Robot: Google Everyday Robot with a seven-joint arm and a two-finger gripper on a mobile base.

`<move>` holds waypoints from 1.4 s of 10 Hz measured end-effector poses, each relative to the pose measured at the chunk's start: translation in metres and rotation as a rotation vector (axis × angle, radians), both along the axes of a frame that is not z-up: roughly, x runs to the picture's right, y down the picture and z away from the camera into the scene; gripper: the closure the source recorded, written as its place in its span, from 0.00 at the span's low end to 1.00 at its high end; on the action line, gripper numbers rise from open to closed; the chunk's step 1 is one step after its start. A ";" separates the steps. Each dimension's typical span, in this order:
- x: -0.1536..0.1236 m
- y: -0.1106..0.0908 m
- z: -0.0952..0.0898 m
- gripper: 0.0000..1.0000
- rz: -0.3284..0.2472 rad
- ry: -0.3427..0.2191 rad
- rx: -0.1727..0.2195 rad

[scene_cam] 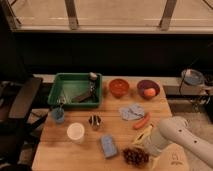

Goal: Place grapes in paper cup

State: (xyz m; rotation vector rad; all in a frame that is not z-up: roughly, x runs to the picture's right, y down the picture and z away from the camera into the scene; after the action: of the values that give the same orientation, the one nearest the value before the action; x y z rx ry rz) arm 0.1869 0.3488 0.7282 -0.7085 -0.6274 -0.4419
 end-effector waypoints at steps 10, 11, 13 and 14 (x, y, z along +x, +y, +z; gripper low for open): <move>0.011 -0.094 -0.043 1.00 0.204 0.057 0.174; 0.008 -0.113 -0.044 1.00 0.234 0.058 0.208; 0.004 -0.146 -0.051 1.00 0.265 0.054 0.260; -0.005 -0.169 -0.057 1.00 0.271 0.041 0.292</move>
State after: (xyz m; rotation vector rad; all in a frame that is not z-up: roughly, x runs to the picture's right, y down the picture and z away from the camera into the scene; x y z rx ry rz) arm 0.1817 0.1802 0.6716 -0.3478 -0.5950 -0.2595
